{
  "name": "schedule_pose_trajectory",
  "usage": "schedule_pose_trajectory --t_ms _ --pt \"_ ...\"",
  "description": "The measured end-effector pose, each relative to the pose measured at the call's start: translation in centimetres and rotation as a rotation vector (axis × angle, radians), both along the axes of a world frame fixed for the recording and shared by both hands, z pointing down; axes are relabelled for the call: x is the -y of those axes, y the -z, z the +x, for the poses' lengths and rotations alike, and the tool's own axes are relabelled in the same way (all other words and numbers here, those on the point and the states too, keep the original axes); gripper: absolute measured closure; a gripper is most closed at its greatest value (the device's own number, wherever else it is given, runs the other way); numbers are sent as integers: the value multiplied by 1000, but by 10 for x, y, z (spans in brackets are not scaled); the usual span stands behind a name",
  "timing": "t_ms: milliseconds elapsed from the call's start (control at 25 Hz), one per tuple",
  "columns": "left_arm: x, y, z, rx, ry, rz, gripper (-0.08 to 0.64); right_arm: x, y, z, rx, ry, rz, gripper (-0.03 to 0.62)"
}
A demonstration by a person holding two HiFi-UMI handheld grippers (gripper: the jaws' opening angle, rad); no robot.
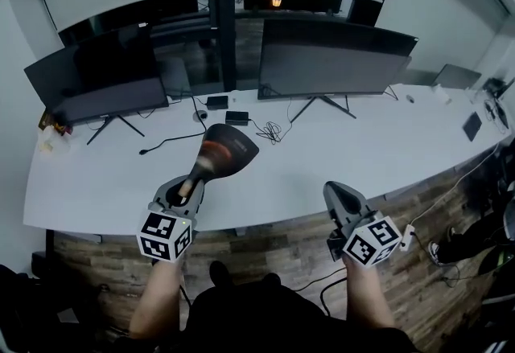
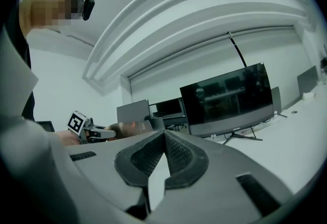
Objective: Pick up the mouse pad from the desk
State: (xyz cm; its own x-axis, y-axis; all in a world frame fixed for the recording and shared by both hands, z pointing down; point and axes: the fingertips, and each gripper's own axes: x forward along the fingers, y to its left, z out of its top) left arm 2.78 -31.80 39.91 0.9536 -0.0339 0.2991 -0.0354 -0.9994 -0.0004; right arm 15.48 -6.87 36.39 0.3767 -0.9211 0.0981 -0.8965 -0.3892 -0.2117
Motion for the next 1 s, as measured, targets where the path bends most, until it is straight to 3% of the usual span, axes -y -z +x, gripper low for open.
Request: schedule_pose_trajectory --t_ms 280,480,760,1000 --pt "-10 28 0 -44 2 39 502 -13 15 9 0 -17 56 588" --pt "5 44 -15 -71 31 60 502 8 40 -1 -198 -42 2 588" --pt "17 45 -24 -76 59 49 502 34 53 -21 -175 45 63 588" --pt "20 36 -26 -58 56 41 502 37 41 -24 -165 50 28 588"
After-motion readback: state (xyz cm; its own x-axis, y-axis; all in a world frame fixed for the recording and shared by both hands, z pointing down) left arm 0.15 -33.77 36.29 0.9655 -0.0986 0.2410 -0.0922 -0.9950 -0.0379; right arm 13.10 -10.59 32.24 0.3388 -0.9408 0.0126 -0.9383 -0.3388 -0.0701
